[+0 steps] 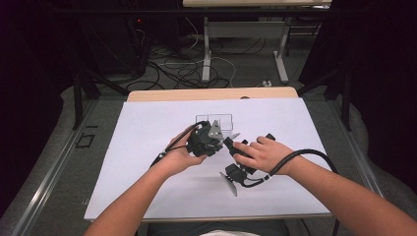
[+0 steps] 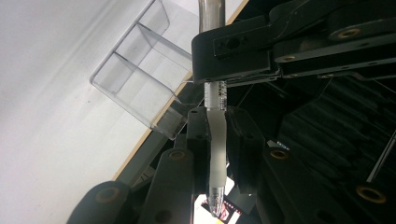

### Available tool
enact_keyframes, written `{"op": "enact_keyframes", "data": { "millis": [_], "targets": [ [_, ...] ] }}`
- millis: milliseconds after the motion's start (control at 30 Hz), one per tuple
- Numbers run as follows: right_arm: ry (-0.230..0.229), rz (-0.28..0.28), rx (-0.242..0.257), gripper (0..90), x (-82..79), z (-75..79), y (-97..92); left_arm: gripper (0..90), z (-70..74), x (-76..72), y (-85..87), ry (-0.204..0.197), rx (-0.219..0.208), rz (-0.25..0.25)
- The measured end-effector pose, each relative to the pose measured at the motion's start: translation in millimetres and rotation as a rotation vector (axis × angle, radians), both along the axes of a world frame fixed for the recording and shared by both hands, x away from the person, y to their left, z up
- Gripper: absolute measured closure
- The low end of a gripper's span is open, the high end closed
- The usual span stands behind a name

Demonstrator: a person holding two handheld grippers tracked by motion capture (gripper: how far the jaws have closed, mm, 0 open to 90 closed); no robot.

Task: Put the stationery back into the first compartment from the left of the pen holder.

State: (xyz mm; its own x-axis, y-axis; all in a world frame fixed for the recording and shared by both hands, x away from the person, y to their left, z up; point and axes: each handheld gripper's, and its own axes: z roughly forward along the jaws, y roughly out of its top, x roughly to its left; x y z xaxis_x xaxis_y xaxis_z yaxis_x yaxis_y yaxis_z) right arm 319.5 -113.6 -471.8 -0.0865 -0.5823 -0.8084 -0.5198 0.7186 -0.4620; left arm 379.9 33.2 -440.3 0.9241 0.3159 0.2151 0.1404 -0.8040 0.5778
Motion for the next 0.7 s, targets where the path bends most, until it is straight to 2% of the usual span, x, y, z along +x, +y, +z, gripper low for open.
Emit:
{"op": "enact_keyframes", "data": {
  "millis": [133, 167, 200, 300, 367, 467, 567, 700],
  "targets": [
    [0.006, -0.006, 0.010, 79.5, 1.0, -0.7, 0.0, 79.7, -0.2, -0.2, -0.6, -0.018, 0.005, 0.004],
    [-0.008, -0.032, -0.013, 79.5, -1.0, 1.3, 0.7, 79.7, 0.1, -0.1, -0.4, -0.018, 0.007, 0.003],
    [-0.011, -0.029, -0.019, 79.5, -0.9, 2.1, 1.2, 79.7, 0.2, 0.1, -0.2, -0.018, 0.008, 0.003],
    [0.011, -0.007, 0.014, 79.2, 2.5, 0.6, 0.3, 79.7, -0.4, 0.3, -0.5, -0.023, 0.002, 0.002],
    [0.002, -0.019, 0.001, 78.4, 1.8, 2.1, 1.0, 79.8, 0.1, 0.6, -0.6, -0.024, 0.009, 0.004],
    [-0.012, -0.013, 0.019, 73.1, 2.3, 2.8, 0.3, 79.8, -0.8, 2.4, 0.5, -0.027, 0.008, 0.009],
    [-0.008, -0.020, 0.018, 70.5, 3.4, 5.0, -0.8, 79.8, -0.8, 4.5, 2.5, -0.022, 0.007, 0.021],
    [0.003, -0.035, 0.049, 64.7, 4.3, 5.6, -2.9, 79.8, 1.0, 7.5, 5.3, -0.021, -0.007, 0.039]
  ]
}}
